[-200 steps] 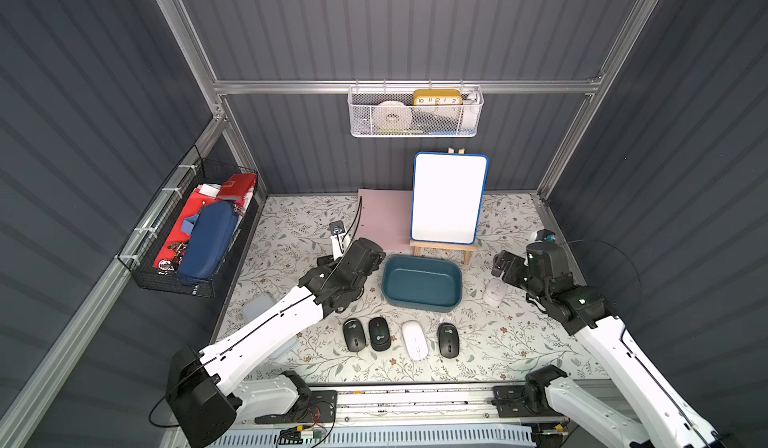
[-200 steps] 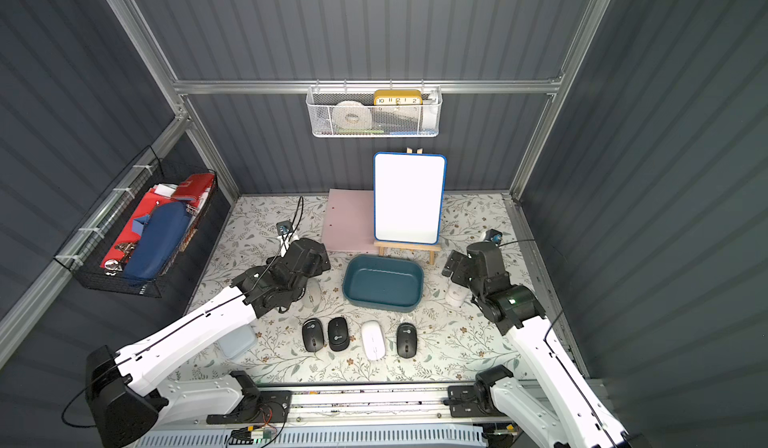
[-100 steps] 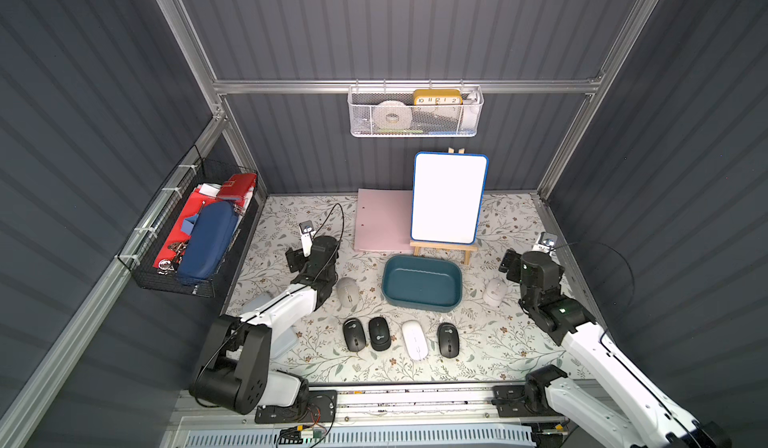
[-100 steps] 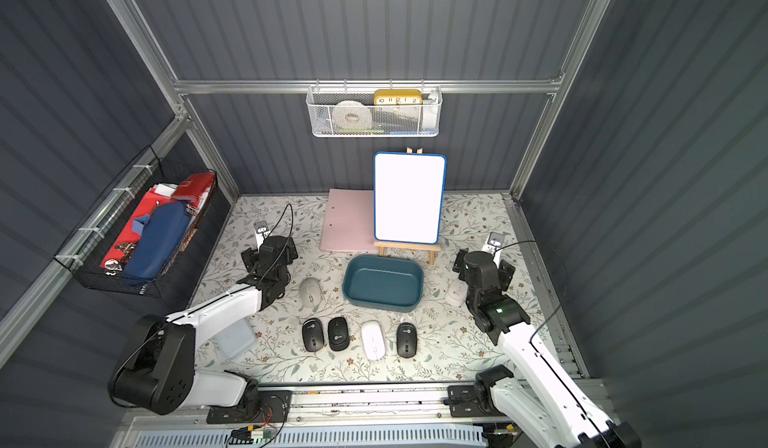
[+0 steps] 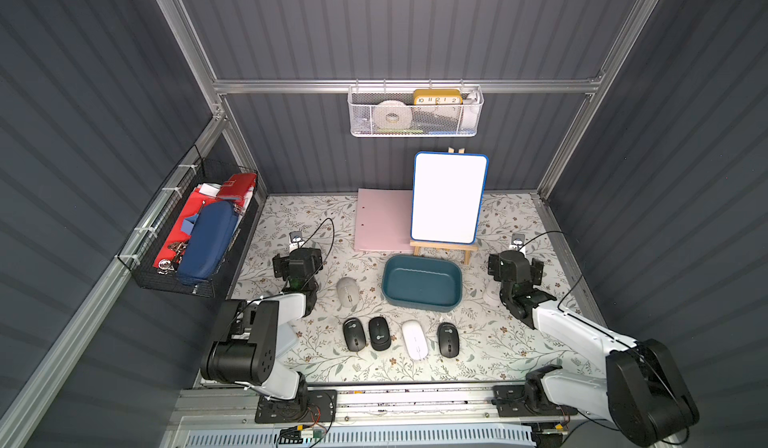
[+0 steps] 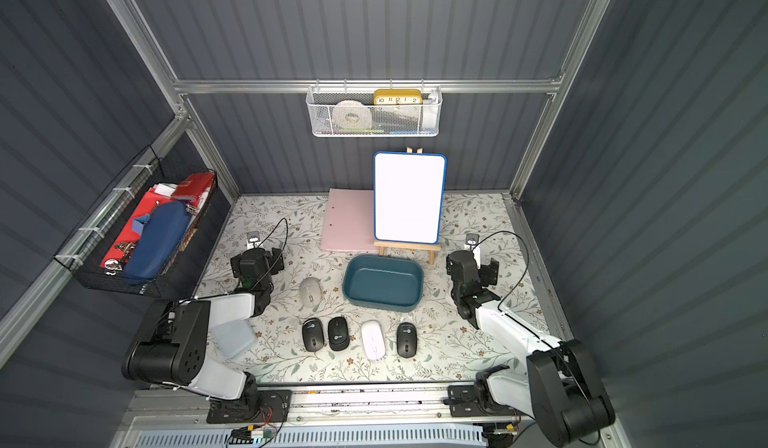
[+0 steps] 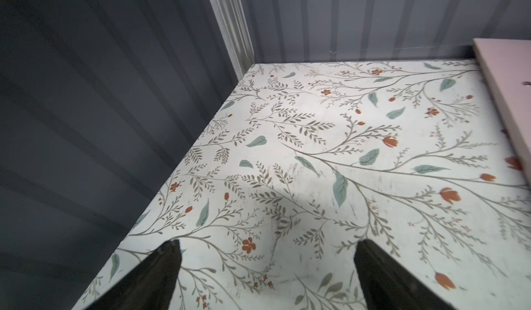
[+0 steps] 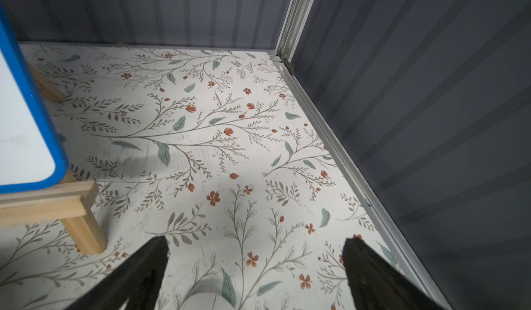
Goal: Take out the mouse from the storage box
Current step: Reset both arms
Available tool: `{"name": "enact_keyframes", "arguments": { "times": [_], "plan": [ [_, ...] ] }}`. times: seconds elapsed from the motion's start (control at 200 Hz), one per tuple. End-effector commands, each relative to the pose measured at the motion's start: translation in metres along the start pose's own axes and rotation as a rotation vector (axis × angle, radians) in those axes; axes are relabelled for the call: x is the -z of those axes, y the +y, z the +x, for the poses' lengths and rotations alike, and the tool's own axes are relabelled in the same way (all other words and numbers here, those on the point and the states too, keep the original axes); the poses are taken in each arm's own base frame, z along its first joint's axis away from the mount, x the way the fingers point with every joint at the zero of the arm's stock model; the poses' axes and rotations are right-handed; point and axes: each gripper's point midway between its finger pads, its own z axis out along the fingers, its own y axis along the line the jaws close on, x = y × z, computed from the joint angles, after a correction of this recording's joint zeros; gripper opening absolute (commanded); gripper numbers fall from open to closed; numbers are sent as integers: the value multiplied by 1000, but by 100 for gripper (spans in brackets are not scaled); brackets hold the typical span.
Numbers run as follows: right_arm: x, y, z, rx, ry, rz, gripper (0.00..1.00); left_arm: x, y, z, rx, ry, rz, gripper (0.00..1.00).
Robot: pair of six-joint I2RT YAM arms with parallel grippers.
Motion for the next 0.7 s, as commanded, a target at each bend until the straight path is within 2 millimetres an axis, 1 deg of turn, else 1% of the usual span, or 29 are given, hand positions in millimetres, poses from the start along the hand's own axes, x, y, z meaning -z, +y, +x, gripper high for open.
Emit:
{"name": "enact_keyframes", "arguments": {
  "times": [0.0, 0.045, 0.075, 0.115, 0.18, 0.21, 0.26, 0.305, 0.355, 0.4, 0.455, 0.505, 0.535, 0.56, 0.57, 0.64, 0.695],
  "plan": [
    [-6, 3, -7, -50, -99, -22, 99, 16, -12, -31, 89, -154, 140, 99],
    [-9, 3, -5, -49, -110, -21, 99, 16, -14, -34, 105, -171, 169, 100],
    [-11, 3, -2, -44, -117, -20, 99, 13, -18, -31, 88, -154, 184, 100],
    [-13, 2, -1, -47, -133, -16, 99, 7, -15, -29, 85, -131, 151, 99],
    [-13, 0, -4, -76, -197, -30, 99, 3, -20, -26, 75, -106, 176, 99],
    [-12, 1, -5, -95, -223, -54, 99, 2, -23, -23, 69, -93, 196, 99],
    [-14, 2, 0, -130, -220, -100, 99, 0, -26, -16, 73, -77, 215, 99],
    [-18, 3, 3, -131, -207, -119, 99, -1, -24, -5, 87, -80, 206, 99],
    [-19, 7, 5, -128, -207, -139, 99, -5, -15, 8, 123, -99, 162, 100],
    [-22, 11, 7, -123, -207, -159, 99, -8, -5, 8, 160, -131, 134, 99],
    [-25, 16, 9, -116, -215, -180, 99, -17, -4, 20, 200, -51, 178, 99],
    [-27, 16, 9, -127, -230, -192, 99, -27, -5, 25, 207, -29, 200, 100],
    [-29, 15, 10, -138, -226, -197, 99, -29, -2, 25, 227, -29, 213, 99],
    [-33, 14, 16, -142, -199, -194, 99, -31, 1, 28, 241, -4, 207, 99],
    [-35, 15, 19, -144, -186, -193, 99, -32, 2, 28, 244, 3, 208, 99],
    [-48, 15, 17, -148, -161, -174, 99, -32, 4, 28, 249, -9, 205, 99],
    [-55, 14, 17, -171, -130, -204, 99, -31, 4, 29, 249, -1, 201, 99]
  ]
}}
